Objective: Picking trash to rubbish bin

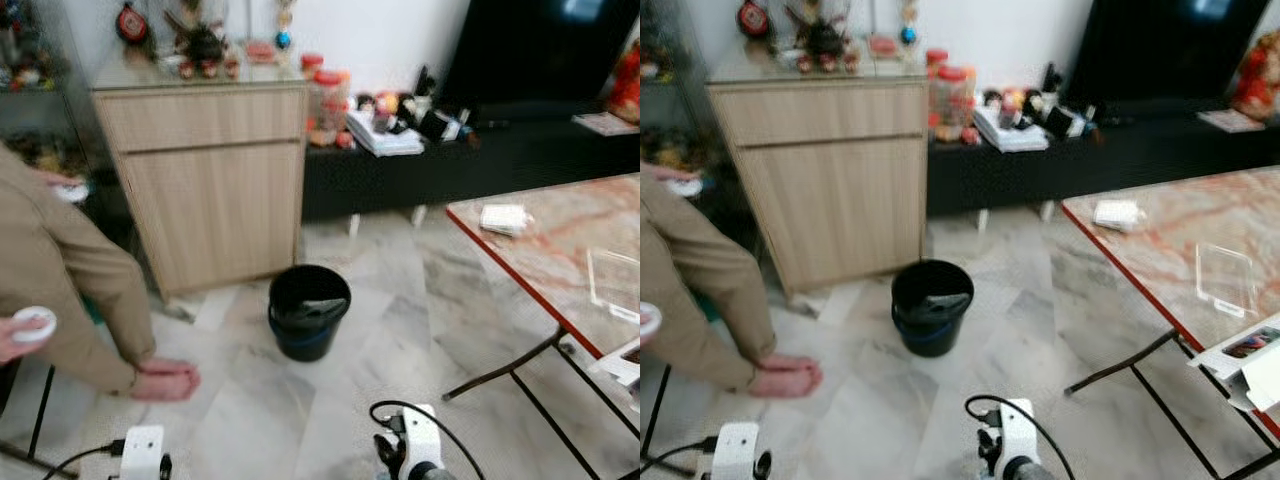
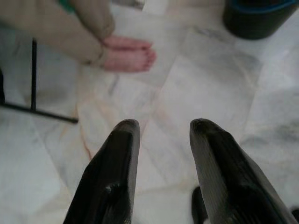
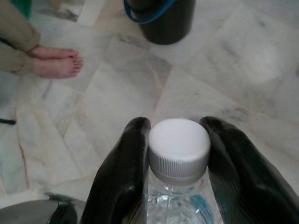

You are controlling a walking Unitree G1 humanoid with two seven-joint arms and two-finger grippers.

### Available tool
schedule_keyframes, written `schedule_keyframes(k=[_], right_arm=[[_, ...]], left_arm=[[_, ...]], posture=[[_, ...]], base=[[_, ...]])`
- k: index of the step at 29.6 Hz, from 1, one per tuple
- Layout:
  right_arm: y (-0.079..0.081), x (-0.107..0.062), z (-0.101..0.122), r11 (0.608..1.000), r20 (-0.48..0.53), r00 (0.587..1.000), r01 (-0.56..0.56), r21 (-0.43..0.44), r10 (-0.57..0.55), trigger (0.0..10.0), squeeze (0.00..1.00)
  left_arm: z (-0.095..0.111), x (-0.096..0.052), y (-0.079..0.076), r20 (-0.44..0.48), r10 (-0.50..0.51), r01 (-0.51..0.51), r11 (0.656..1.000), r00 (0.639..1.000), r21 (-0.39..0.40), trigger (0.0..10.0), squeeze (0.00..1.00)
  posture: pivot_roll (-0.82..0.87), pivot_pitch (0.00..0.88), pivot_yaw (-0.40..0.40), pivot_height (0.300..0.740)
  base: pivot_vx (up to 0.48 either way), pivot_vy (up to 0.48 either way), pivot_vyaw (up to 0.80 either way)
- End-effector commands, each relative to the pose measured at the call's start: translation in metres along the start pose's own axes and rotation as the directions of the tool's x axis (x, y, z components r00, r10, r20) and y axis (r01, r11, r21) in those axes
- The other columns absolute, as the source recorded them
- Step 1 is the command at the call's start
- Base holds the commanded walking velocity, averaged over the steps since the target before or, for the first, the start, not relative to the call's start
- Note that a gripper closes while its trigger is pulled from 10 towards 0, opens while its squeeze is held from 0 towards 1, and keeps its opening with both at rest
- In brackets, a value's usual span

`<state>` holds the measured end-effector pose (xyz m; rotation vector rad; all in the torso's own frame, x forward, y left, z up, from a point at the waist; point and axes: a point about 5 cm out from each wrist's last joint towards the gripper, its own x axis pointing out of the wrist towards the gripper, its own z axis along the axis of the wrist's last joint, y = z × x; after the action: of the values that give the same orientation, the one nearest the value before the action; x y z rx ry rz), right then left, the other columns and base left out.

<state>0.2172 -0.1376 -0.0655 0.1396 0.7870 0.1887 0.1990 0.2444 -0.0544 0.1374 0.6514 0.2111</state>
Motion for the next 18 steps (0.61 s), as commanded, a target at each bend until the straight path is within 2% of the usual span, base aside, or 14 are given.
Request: schedule_keyframes(k=[1, 16, 18], right_arm=[[-0.0126, -0.003, 0.0006, 0.999, 0.002, 0.999, 0.038, -0.008, -0.038, 10.0, 0.0], [-0.0124, -0.0032, -0.0004, 0.999, -0.002, 0.999, 0.037, -0.013, -0.037, 10.0, 0.0], [-0.0123, -0.003, 0.0004, 0.999, -0.003, 0.999, 0.033, -0.034, -0.033, 10.0, 0.0]], left_arm=[[-0.0016, -0.0005, -0.0082, -0.006, -0.019, 0.019, 1.0, 1.0, -0.006, 10.0, 0.0], [-0.0022, -0.0009, -0.0092, -0.007, -0.021, 0.02, 1.0, 1.0, -0.009, 10.0, 0.0], [-0.0025, -0.001, -0.0092, -0.007, -0.021, 0.021, 1.0, 1.0, -0.009, 10.0, 0.0]], posture=[[0.07, 0.053, -0.064, 0.74], [0.07, 0.048, -0.065, 0.74], [0.07, 0.046, -0.065, 0.74]], base=[[0.352, 0.0, 0.0], [0.352, 0.0, 0.0], [0.349, 0.0, 0.0]])
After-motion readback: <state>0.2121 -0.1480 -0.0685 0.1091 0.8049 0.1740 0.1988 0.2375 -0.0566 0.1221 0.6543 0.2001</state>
